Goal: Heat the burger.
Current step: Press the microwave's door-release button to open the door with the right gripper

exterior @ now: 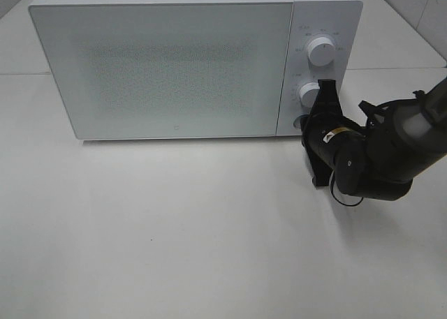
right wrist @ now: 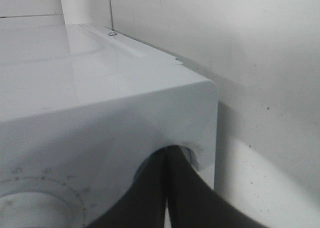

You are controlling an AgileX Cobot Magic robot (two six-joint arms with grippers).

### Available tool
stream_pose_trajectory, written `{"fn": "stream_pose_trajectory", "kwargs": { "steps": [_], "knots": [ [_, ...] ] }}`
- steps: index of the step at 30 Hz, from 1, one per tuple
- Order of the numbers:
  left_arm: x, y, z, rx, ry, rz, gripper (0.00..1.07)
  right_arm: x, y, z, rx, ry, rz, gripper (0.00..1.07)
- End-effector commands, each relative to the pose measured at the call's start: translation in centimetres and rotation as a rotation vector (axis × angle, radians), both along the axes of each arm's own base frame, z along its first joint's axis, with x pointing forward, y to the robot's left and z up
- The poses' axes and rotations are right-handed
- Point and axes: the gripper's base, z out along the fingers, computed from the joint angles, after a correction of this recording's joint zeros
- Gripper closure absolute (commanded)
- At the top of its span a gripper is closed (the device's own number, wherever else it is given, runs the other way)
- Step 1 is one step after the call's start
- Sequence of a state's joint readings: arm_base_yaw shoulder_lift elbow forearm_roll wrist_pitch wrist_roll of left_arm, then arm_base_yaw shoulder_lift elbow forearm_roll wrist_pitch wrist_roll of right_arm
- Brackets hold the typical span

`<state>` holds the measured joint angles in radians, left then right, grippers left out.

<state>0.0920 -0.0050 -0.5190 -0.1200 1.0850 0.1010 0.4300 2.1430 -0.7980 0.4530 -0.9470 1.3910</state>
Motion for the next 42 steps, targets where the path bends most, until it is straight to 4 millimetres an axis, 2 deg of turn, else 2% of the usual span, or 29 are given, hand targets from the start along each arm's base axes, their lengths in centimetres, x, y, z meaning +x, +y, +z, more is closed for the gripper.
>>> {"fn": "stream_pose_trajectory", "kwargs": {
  "steps": [1,11,24,42],
  "knots": [
    [-0.1,-0.1,0.0,-0.009,-0.022,0.001,0.07,2.3,-0.7,3.4,0.012,-0.277,-0.086,1.07],
    [-0.1,-0.1,0.0,-0.009,-0.022,0.001,0.07,4.6,-2.0,5.6,-0.016,-0.406,-0.132,1.07],
    [-0.1,-0.1,0.0,-0.009,-0.022,0.001,0.07,4.6,-2.1,5.5,-0.016,-0.401,-0.129,1.07],
    [-0.1,-0.1,0.0,-0.009,-0.022,0.001,0.07,4.3,-1.4,4.7,-0.014,-0.327,-0.039,1.07]
  ]
}}
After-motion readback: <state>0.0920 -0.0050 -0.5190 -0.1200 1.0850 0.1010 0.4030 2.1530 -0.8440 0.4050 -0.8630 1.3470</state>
